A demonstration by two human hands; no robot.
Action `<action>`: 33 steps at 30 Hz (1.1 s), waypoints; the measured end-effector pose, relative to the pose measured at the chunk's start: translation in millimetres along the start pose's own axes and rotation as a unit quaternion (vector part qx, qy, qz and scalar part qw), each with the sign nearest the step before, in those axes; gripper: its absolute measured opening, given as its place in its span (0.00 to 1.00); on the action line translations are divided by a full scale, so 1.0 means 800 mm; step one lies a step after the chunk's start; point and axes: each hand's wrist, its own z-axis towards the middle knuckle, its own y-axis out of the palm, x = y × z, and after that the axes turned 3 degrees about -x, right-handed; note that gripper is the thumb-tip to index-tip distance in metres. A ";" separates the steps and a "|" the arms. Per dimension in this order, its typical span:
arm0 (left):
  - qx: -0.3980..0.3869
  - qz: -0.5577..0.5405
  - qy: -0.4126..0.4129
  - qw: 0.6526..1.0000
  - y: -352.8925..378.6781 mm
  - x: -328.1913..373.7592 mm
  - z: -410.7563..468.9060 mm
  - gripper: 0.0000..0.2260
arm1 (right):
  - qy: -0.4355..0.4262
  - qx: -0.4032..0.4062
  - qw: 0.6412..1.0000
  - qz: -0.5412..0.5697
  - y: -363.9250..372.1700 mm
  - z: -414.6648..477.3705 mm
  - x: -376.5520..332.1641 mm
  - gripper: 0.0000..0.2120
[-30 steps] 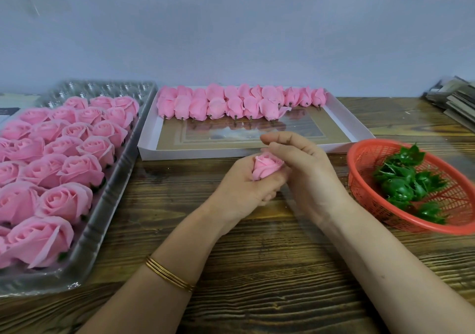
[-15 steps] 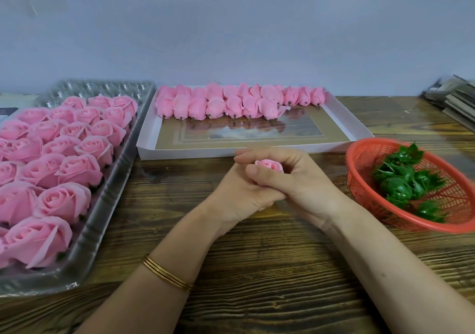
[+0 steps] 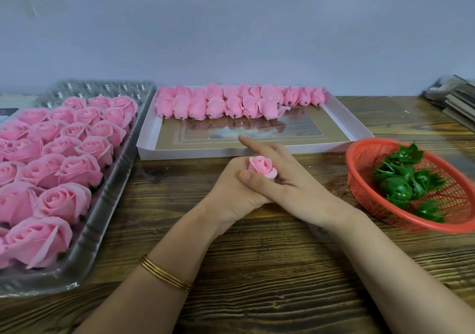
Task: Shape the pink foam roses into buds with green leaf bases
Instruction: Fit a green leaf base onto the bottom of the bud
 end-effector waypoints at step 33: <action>0.128 0.011 0.012 0.992 0.006 -0.012 0.009 0.09 | -0.033 0.226 0.951 0.209 0.031 0.010 -0.011 0.09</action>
